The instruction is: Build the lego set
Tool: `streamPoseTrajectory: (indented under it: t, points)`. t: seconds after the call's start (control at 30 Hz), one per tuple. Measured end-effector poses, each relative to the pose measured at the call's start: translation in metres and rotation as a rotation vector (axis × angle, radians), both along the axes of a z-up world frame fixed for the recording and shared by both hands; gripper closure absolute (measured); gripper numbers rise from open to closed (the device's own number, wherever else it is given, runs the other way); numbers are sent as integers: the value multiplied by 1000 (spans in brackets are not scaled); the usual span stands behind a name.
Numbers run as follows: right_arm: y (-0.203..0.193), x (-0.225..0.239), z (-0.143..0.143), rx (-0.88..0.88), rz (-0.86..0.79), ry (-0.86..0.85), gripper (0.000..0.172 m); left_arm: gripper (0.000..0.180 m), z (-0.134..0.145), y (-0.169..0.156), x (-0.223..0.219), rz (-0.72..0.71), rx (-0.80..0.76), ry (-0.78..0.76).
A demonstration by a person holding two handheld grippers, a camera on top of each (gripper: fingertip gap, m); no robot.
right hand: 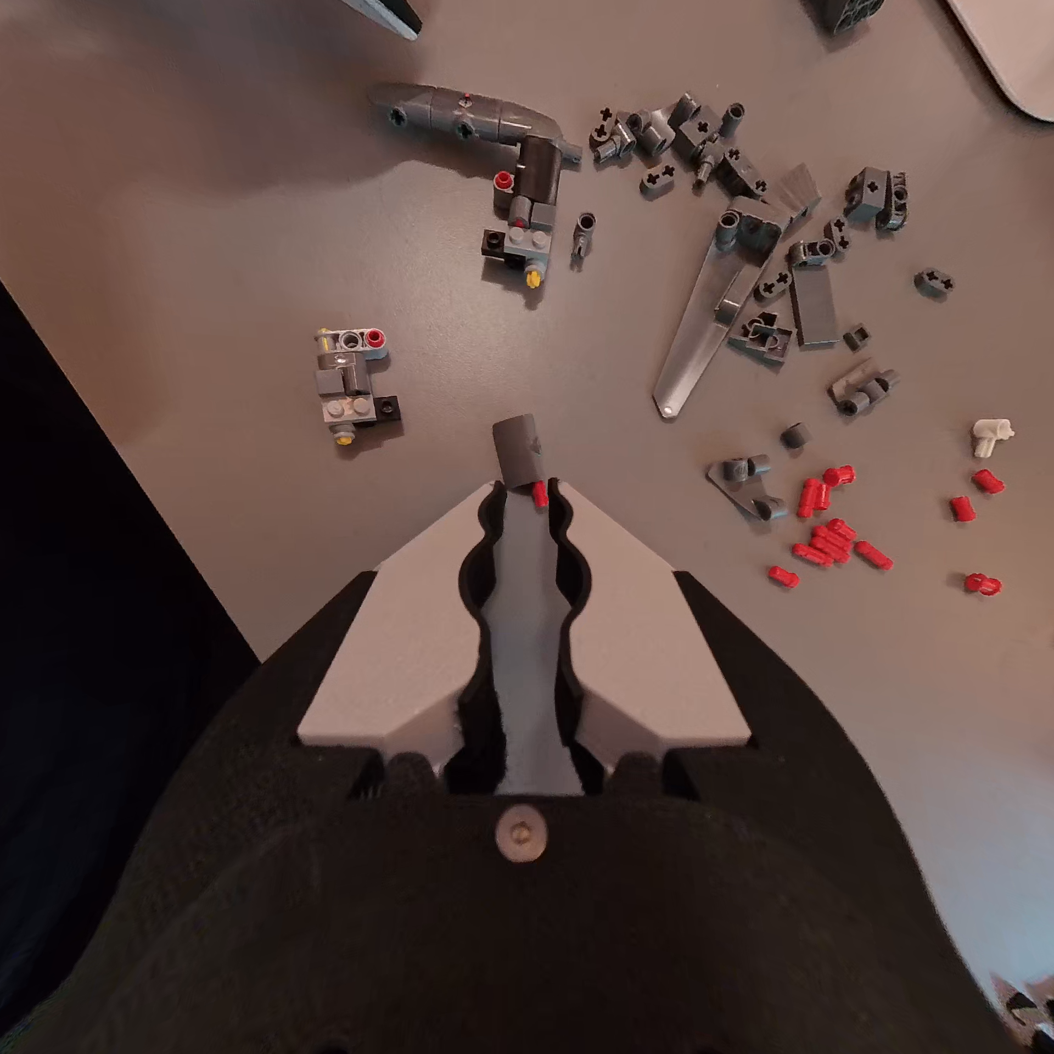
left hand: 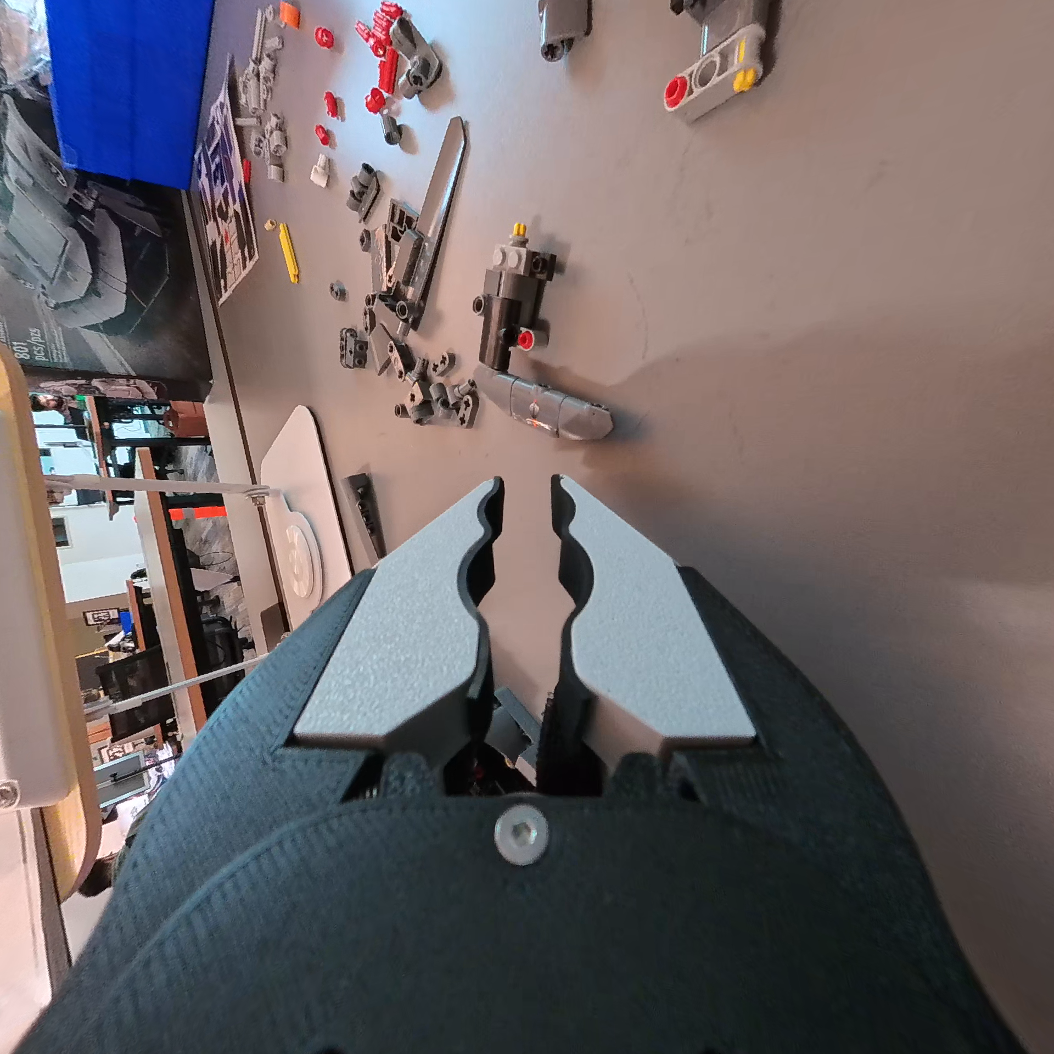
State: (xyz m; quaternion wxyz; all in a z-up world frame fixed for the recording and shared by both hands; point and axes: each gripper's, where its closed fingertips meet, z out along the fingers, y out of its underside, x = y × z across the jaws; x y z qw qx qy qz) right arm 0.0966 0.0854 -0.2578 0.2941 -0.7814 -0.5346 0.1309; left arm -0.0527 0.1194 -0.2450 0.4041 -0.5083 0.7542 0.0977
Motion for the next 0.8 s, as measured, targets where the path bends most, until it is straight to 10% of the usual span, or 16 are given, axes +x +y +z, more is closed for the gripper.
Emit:
streamPoseTrajectory:
  t: [0.8]
  points:
    - [-5, -13, 13, -3, 91, 55, 170, 166, 15, -12, 12, -50, 31, -55]
